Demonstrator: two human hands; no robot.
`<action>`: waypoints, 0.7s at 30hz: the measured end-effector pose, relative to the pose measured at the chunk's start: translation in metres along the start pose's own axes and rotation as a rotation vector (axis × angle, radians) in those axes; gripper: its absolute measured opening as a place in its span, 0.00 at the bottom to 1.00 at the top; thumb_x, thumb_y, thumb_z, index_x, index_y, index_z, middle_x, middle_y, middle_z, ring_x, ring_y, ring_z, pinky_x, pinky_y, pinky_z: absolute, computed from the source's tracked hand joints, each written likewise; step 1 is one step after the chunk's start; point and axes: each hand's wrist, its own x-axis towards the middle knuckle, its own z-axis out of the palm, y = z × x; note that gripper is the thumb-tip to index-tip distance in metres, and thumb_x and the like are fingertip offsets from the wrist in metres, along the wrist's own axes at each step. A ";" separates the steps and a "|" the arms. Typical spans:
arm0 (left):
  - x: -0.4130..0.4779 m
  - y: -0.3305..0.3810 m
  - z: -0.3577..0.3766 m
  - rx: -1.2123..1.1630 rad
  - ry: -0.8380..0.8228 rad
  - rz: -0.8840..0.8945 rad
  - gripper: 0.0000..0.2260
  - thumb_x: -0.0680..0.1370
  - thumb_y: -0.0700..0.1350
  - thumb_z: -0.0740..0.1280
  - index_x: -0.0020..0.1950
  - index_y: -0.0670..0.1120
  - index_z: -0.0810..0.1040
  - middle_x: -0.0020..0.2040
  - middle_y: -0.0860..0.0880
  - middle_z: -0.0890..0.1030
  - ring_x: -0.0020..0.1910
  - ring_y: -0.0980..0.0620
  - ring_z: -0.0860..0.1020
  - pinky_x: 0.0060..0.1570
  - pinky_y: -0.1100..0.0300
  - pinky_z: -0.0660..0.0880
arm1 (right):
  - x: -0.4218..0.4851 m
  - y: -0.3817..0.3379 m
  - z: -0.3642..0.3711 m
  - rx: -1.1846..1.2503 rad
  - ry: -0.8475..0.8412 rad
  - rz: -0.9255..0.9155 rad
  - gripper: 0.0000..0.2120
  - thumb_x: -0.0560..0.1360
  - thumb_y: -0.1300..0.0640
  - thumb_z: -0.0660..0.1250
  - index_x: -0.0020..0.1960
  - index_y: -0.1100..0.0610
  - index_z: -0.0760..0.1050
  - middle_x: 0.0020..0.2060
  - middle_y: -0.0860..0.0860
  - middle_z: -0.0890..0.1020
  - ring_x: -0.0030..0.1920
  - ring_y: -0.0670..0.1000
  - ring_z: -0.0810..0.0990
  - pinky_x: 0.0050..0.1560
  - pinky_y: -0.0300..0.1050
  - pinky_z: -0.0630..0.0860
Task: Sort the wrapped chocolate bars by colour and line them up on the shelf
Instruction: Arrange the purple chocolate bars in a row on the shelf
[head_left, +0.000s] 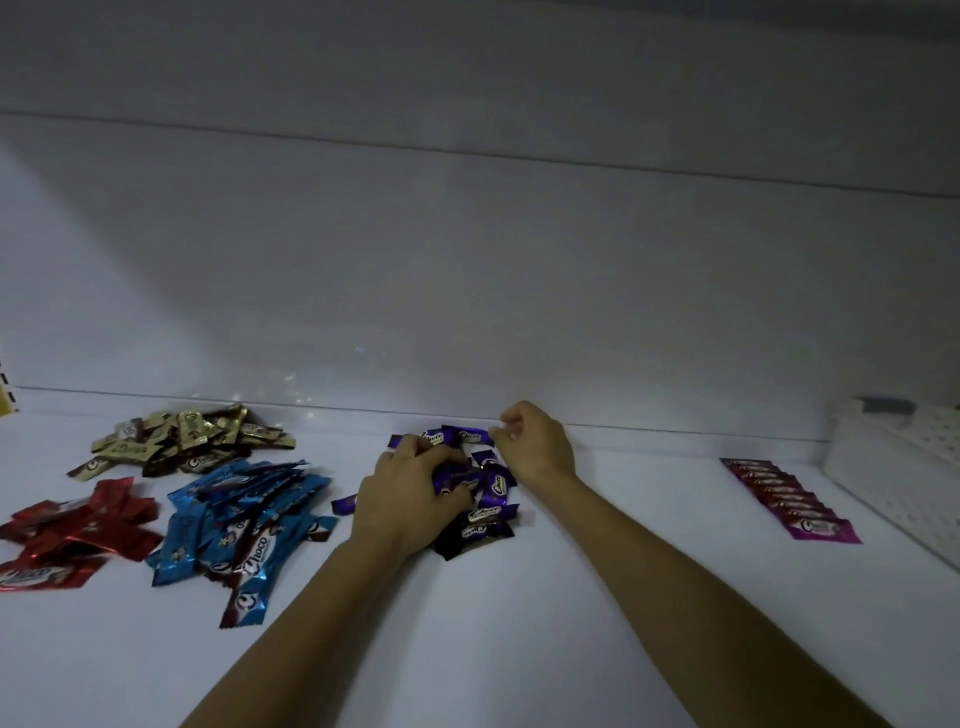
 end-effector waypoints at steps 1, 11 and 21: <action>-0.002 0.000 0.001 -0.018 0.027 -0.009 0.17 0.73 0.57 0.68 0.61 0.59 0.77 0.63 0.53 0.71 0.60 0.49 0.71 0.57 0.52 0.72 | 0.005 -0.002 0.005 -0.013 -0.036 -0.014 0.11 0.74 0.51 0.69 0.54 0.54 0.76 0.51 0.50 0.82 0.50 0.50 0.79 0.49 0.43 0.75; -0.002 0.000 -0.001 -0.040 0.057 0.034 0.15 0.72 0.53 0.70 0.59 0.57 0.79 0.57 0.54 0.72 0.56 0.51 0.73 0.56 0.55 0.72 | 0.006 0.009 0.002 -0.063 -0.241 -0.180 0.06 0.73 0.62 0.67 0.45 0.52 0.80 0.43 0.51 0.83 0.45 0.52 0.80 0.49 0.48 0.77; 0.013 0.019 -0.031 0.117 -0.021 0.060 0.15 0.76 0.49 0.68 0.63 0.50 0.77 0.62 0.46 0.70 0.56 0.45 0.75 0.55 0.59 0.68 | -0.046 0.032 -0.045 0.015 -0.253 -0.249 0.08 0.76 0.60 0.66 0.55 0.55 0.79 0.51 0.51 0.80 0.53 0.51 0.77 0.55 0.44 0.73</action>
